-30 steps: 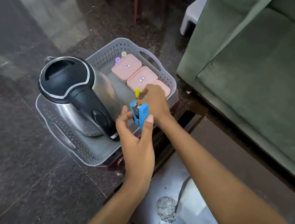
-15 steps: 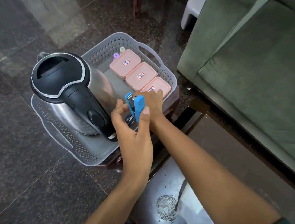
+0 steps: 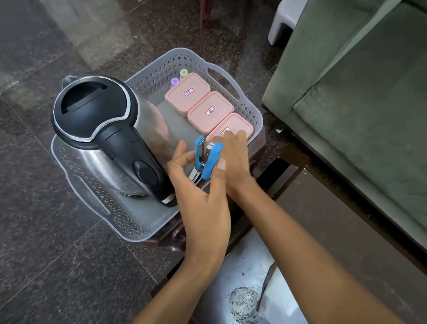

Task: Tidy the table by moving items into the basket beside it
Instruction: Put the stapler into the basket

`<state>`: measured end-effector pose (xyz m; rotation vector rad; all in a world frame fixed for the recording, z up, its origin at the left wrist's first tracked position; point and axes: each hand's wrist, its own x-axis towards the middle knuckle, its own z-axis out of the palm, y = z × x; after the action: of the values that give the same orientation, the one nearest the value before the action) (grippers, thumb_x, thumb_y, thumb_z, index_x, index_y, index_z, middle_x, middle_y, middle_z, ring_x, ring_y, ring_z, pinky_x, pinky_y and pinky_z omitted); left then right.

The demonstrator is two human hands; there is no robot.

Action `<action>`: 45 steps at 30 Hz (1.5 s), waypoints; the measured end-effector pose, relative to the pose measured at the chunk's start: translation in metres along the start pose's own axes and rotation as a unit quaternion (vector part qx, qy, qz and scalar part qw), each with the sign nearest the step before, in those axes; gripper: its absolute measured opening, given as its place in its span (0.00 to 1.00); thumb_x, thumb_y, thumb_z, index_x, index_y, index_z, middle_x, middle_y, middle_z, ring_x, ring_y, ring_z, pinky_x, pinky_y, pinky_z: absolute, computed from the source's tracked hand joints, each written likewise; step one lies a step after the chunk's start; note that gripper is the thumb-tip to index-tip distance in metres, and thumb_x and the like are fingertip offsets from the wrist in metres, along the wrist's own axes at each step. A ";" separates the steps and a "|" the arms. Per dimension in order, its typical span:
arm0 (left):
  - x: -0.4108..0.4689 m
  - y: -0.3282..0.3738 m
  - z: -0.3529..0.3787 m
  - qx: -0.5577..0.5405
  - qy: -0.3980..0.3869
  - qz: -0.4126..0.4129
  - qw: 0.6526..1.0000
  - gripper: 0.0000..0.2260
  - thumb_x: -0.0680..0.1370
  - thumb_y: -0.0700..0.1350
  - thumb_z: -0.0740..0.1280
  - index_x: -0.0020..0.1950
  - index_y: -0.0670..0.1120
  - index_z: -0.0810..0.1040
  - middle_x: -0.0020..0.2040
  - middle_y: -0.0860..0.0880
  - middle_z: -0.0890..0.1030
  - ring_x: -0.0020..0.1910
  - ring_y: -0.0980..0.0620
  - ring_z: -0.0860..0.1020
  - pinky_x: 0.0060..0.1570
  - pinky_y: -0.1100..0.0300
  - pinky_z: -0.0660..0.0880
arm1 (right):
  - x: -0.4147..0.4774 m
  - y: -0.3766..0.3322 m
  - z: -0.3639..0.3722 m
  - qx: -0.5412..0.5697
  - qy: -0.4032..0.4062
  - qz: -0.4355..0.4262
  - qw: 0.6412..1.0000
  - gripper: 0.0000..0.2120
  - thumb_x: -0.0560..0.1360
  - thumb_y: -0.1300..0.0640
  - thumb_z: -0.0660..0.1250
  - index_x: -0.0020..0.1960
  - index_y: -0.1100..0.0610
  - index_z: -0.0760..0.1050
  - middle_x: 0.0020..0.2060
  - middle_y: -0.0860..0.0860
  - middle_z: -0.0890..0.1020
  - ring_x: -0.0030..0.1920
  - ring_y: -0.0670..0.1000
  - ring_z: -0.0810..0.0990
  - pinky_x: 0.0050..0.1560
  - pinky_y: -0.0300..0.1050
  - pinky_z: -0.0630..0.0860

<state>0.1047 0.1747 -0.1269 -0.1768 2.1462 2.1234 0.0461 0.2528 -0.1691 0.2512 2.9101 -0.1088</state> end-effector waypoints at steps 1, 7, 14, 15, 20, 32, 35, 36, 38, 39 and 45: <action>0.000 -0.001 0.001 -0.003 0.004 0.002 1.000 0.14 0.76 0.37 0.66 0.52 0.55 0.67 0.69 0.46 0.69 0.68 0.58 0.68 0.63 0.66 0.67 | 0.003 0.007 0.000 0.050 0.014 0.007 0.999 0.09 0.76 0.56 0.58 0.45 0.55 0.77 0.47 0.53 0.81 0.52 0.56 0.74 0.54 0.50 0.67; 0.016 -0.004 0.012 0.010 0.055 -0.045 0.997 0.13 0.76 0.39 0.66 0.48 0.56 0.66 0.52 0.47 0.76 0.53 0.47 0.78 0.57 0.51 0.75 | -0.011 0.053 -0.051 0.614 0.011 0.076 0.786 0.05 0.72 0.63 0.68 0.39 0.59 0.80 0.32 0.54 0.79 0.31 0.45 0.74 0.36 0.36 0.73; 0.030 -0.018 0.018 0.045 0.074 -0.060 0.994 0.13 0.75 0.40 0.66 0.50 0.53 0.64 0.54 0.41 0.76 0.51 0.40 0.76 0.54 0.43 0.74 | -0.013 0.050 -0.056 0.591 -0.059 0.034 0.804 0.10 0.68 0.68 0.72 0.48 0.71 0.78 0.40 0.66 0.80 0.38 0.55 0.75 0.44 0.49 0.73; 0.030 -0.021 0.017 0.053 0.074 -0.058 0.994 0.12 0.75 0.41 0.66 0.50 0.54 0.64 0.54 0.42 0.76 0.52 0.39 0.76 0.53 0.42 0.74 | -0.010 0.048 -0.053 0.586 -0.054 0.038 0.807 0.11 0.67 0.68 0.73 0.48 0.71 0.78 0.40 0.66 0.80 0.38 0.55 0.75 0.42 0.48 0.73; 0.032 -0.027 0.016 0.071 0.075 -0.051 0.993 0.12 0.75 0.42 0.67 0.53 0.50 0.65 0.54 0.45 0.75 0.53 0.42 0.76 0.53 0.47 0.76 | -0.004 0.043 -0.046 0.587 -0.055 0.062 0.805 0.11 0.67 0.69 0.73 0.49 0.69 0.80 0.38 0.60 0.79 0.35 0.46 0.74 0.34 0.32 0.71; 0.019 -0.034 0.012 0.075 0.039 -0.133 0.987 0.38 0.72 0.32 0.65 0.76 0.49 0.50 0.76 0.49 0.58 0.73 0.56 0.61 0.67 0.67 0.59 | 0.029 0.008 0.003 0.365 0.051 0.100 0.924 0.03 0.66 0.60 0.68 0.38 0.53 0.76 0.39 0.52 0.82 0.51 0.52 0.72 0.45 0.47 0.74; 0.018 -0.034 0.010 0.058 0.046 -0.142 0.987 0.38 0.72 0.34 0.67 0.76 0.51 0.51 0.76 0.50 0.57 0.73 0.56 0.61 0.71 0.58 0.61 | 0.034 -0.001 0.009 0.326 0.044 0.064 0.942 0.03 0.68 0.60 0.66 0.42 0.55 0.77 0.40 0.51 0.82 0.54 0.53 0.69 0.44 0.49 0.74; 0.017 -0.033 0.010 0.059 0.047 -0.139 0.987 0.38 0.71 0.34 0.67 0.75 0.51 0.52 0.76 0.51 0.58 0.73 0.56 0.61 0.71 0.55 0.61 | 0.036 -0.002 0.011 0.312 0.042 0.051 0.948 0.04 0.69 0.60 0.67 0.43 0.55 0.78 0.40 0.52 0.82 0.54 0.54 0.69 0.45 0.49 0.73; 0.016 -0.034 0.009 0.062 0.046 -0.128 0.989 0.38 0.71 0.34 0.67 0.75 0.52 0.52 0.76 0.51 0.58 0.73 0.57 0.60 0.72 0.52 0.61 | 0.039 -0.002 0.011 0.266 0.026 0.013 0.964 0.03 0.68 0.58 0.67 0.41 0.54 0.78 0.40 0.52 0.82 0.53 0.55 0.70 0.47 0.48 0.69; 0.015 -0.034 0.009 0.060 0.043 -0.126 0.989 0.38 0.72 0.34 0.67 0.75 0.52 0.51 0.76 0.51 0.58 0.73 0.57 0.59 0.73 0.52 0.60 | 0.040 -0.002 0.008 0.232 0.005 -0.010 0.973 0.01 0.68 0.56 0.67 0.40 0.52 0.77 0.40 0.52 0.82 0.53 0.56 0.70 0.48 0.48 0.66; 0.013 -0.031 0.007 0.071 0.026 -0.129 0.989 0.39 0.72 0.34 0.66 0.76 0.53 0.49 0.76 0.53 0.56 0.74 0.59 0.57 0.73 0.57 0.57 | 0.040 -0.005 -0.009 0.004 -0.044 -0.115 0.992 0.07 0.73 0.55 0.64 0.45 0.53 0.80 0.46 0.52 0.81 0.56 0.57 0.68 0.47 0.50 0.58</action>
<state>0.0965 0.1818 -0.1595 -0.4730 2.1573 1.8369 0.0054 0.2553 -0.1691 -0.0879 2.8393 -0.1644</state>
